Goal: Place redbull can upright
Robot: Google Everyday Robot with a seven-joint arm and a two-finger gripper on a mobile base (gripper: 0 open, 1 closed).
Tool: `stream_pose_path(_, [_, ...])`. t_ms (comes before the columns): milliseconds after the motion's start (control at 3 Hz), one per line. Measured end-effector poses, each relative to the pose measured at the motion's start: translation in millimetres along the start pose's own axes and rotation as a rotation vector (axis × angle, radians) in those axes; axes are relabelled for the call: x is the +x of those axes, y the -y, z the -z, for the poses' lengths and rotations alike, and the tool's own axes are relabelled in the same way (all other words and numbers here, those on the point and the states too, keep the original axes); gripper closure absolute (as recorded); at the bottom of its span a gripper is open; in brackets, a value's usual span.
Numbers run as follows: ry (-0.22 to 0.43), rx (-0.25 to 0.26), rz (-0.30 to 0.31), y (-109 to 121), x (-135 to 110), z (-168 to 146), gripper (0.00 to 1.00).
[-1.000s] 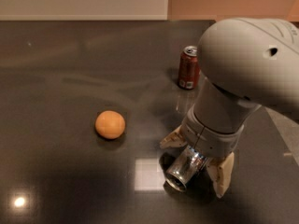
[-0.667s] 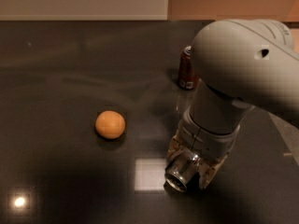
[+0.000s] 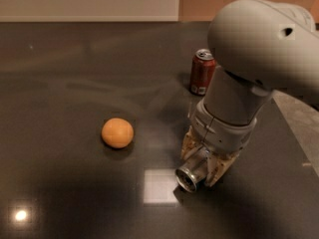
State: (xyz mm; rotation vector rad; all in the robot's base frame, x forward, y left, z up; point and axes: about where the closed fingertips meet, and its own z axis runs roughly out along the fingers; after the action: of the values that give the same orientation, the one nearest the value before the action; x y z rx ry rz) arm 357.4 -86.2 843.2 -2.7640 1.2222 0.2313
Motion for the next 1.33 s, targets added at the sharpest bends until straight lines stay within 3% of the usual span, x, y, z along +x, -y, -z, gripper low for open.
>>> stream_pose_path(333, [0.084, 0.048, -0.106, 15, 10, 27, 1.00])
stream_pose_path(1000, [0.350, 0.169, -0.270, 34, 13, 81, 1.00])
stream_pose_path(1333, [0.492, 0.220, -0.323, 36, 8, 90, 1.00])
